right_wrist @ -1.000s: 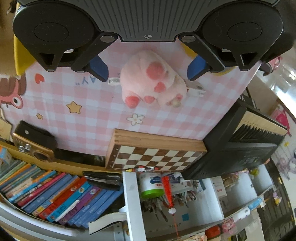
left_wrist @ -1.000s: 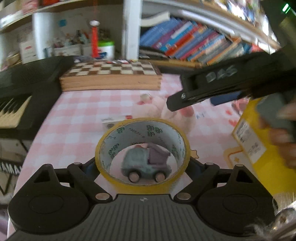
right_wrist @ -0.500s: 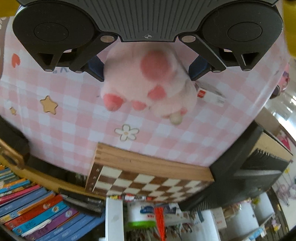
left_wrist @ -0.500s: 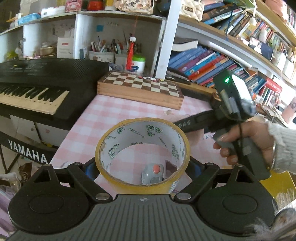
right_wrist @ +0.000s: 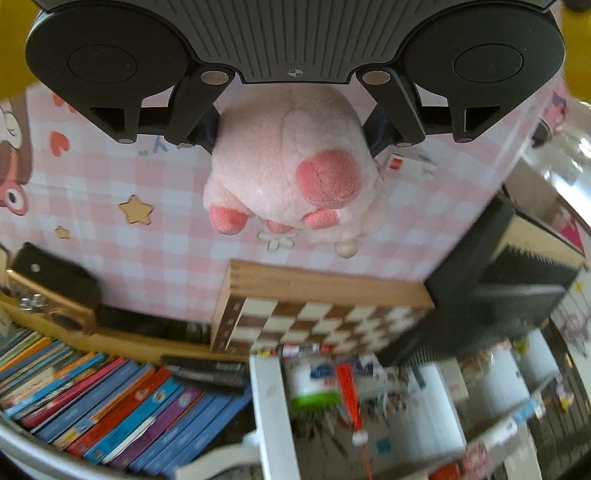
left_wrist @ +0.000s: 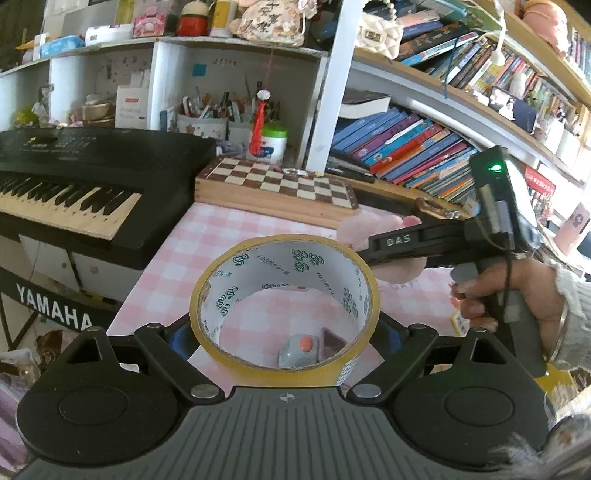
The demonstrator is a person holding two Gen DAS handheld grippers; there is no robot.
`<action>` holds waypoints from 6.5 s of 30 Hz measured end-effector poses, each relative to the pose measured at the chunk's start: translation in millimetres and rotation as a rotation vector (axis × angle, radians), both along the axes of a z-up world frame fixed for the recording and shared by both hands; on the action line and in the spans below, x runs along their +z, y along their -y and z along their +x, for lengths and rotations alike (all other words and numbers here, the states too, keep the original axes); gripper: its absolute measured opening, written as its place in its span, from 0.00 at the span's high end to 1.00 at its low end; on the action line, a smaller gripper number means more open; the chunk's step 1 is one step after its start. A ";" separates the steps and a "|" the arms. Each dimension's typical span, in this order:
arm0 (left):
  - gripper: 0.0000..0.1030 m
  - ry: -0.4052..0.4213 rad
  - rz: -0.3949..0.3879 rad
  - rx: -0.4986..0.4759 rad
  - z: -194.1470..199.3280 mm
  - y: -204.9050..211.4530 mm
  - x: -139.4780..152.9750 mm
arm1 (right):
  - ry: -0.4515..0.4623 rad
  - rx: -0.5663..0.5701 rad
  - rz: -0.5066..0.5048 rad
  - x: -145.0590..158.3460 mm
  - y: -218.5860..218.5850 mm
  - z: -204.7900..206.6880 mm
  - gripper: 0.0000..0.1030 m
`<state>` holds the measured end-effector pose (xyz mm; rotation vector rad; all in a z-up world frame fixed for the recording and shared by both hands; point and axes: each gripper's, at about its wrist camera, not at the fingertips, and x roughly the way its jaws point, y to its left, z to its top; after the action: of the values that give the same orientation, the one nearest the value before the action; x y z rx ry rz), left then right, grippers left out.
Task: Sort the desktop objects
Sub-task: 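Lift the tape roll and pink plush toward the yellow box, then carry the tape roll and pink plush over the yellow box with both tools, then lower both tools into the box and open both grippers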
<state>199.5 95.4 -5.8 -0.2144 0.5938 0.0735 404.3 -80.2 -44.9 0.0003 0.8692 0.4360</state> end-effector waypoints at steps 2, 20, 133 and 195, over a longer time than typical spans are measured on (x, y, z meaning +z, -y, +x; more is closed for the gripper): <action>0.13 0.009 -0.002 -0.011 -2.0 1.5 2.1 | 0.008 -0.011 0.025 8.3 7.0 -10.3 0.28; 0.13 0.100 -0.033 -0.078 -36.4 -0.4 27.4 | 0.142 -0.090 0.090 62.3 39.3 -107.1 0.28; 0.13 -0.019 -0.066 -0.775 -159.5 144.0 7.4 | -0.038 -0.518 -0.010 28.9 152.9 -397.2 0.28; 0.12 0.029 0.178 -0.550 39.1 305.5 21.8 | 0.184 0.331 -0.475 19.3 232.5 -96.6 0.26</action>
<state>238.6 -210.1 15.9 0.1250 0.5962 -0.4071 307.7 -312.7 -25.7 -0.6197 0.7745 0.5192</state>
